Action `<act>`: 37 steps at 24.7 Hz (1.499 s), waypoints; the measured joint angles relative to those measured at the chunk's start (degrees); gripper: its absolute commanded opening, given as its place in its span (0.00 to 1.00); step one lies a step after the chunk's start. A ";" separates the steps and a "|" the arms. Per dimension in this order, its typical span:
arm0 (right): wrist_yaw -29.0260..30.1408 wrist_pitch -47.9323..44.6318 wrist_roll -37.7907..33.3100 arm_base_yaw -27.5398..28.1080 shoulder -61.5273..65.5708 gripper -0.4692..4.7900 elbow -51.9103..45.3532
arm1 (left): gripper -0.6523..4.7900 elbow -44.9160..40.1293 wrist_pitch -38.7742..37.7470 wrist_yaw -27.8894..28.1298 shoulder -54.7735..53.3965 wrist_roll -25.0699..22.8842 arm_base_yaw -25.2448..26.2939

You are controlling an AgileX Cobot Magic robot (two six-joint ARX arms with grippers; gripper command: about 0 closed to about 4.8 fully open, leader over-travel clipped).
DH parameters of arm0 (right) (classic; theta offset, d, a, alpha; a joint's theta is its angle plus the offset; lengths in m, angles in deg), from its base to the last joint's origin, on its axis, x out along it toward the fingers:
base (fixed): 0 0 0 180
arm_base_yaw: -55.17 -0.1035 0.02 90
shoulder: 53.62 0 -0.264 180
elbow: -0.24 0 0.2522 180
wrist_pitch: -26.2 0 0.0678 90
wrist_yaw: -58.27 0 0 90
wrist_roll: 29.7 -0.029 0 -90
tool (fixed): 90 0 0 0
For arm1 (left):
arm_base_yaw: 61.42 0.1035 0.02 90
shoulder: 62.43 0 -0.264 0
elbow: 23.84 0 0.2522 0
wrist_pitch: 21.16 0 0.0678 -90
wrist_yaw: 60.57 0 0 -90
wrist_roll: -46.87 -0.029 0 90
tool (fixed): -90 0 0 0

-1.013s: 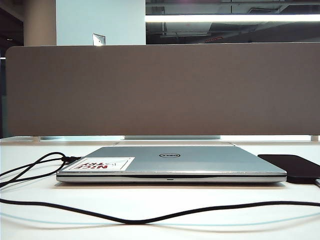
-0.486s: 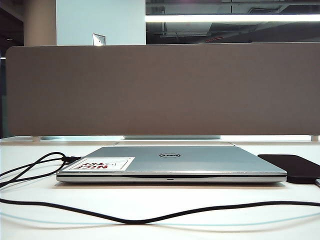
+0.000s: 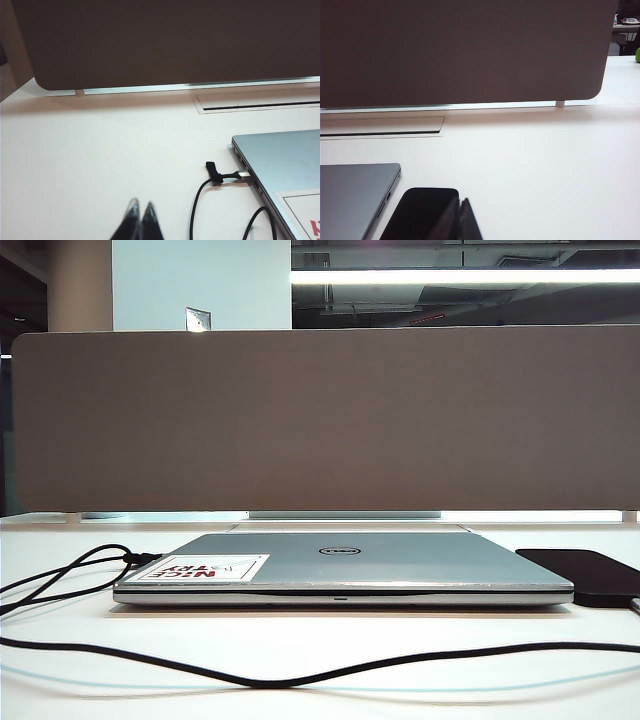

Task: Pick up the charging cable and the phone, plug the charging cable into the charging port on the phone, and finally place them back on the table.

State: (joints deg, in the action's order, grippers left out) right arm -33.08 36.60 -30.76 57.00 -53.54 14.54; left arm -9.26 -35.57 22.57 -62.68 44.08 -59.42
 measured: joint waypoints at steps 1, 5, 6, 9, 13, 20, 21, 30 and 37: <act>0.00 0.00 0.00 0.00 0.00 0.08 0.00 | 0.11 0.00 0.00 0.00 0.00 0.02 0.00; -0.02 0.00 0.00 -0.02 0.00 0.08 0.00 | 0.11 -0.02 0.00 0.00 0.00 0.00 0.00; -0.13 -0.02 0.00 -0.04 0.00 0.08 0.00 | 0.11 -0.02 0.00 0.00 0.00 0.02 0.00; -0.24 0.00 0.00 -0.07 0.00 0.08 0.00 | 0.11 0.00 0.00 0.00 0.00 0.00 0.00; -1.11 -0.02 0.00 -0.09 0.00 0.08 0.00 | 0.11 0.00 -0.02 -0.02 0.00 0.00 0.00; -4.70 -0.24 0.00 -0.11 0.00 0.08 0.00 | 0.11 -0.02 0.00 0.00 0.00 0.00 0.00; -4.70 -0.24 0.00 -0.11 0.00 0.08 0.00 | 0.11 0.00 0.00 0.00 0.00 0.00 0.00; -4.70 -0.20 0.00 -0.09 0.00 0.08 0.00 | 0.11 0.00 -0.02 0.00 0.00 0.00 0.00; -4.70 -0.20 0.00 -0.09 0.00 0.08 0.00 | 0.11 0.00 0.00 0.00 0.00 0.02 0.00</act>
State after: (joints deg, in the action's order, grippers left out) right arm -37.78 36.41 -30.76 56.91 -53.54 14.54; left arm -9.26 -35.57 22.57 -62.68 44.10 -59.42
